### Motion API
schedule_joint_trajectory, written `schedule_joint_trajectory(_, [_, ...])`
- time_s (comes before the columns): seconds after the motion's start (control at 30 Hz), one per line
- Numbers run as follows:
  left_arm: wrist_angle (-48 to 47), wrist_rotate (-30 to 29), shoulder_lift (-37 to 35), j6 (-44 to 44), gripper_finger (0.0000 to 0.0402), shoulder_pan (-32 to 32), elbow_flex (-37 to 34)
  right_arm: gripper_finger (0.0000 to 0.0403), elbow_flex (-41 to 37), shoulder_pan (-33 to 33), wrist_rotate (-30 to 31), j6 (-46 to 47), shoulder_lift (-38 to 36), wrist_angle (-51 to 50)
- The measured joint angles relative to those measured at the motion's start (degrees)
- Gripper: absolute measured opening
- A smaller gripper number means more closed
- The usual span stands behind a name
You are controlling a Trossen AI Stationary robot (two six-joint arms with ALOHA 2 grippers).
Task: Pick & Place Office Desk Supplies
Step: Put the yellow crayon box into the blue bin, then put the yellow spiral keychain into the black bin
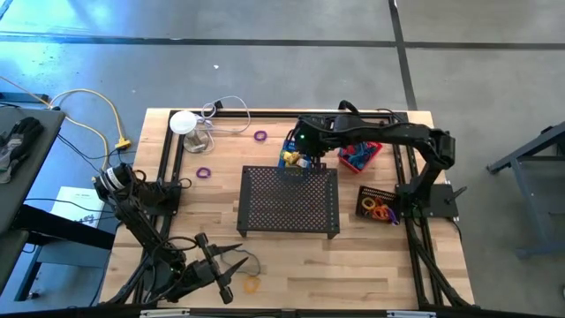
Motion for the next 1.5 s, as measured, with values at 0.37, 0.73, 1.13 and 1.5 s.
schedule_joint_trajectory(0.37, [0.0, -0.09, 0.02, 0.01, 0.0165, 0.0, 0.0, 0.0078, 0.0, 0.02, 0.2, 0.18, -0.02, 0.46])
schedule_joint_trajectory(0.73, [-0.02, -0.47, 0.04, 0.78, 0.0165, 0.0, 0.0, 0.0137, 0.0, 1.56, 5.95, 0.38, -1.72, 2.72])
schedule_joint_trajectory(1.13, [0.0, -1.84, 0.07, -0.97, 0.0165, -2.18, 0.0, 0.0139, 0.0, 17.79, 22.84, 6.98, -10.95, -0.49])
schedule_joint_trajectory(1.5, [-6.05, -2.64, 0.07, -3.56, 0.0165, -9.01, -0.25, 0.0139, 0.0, 39.82, 2.83, 29.5, -16.22, -1.4])
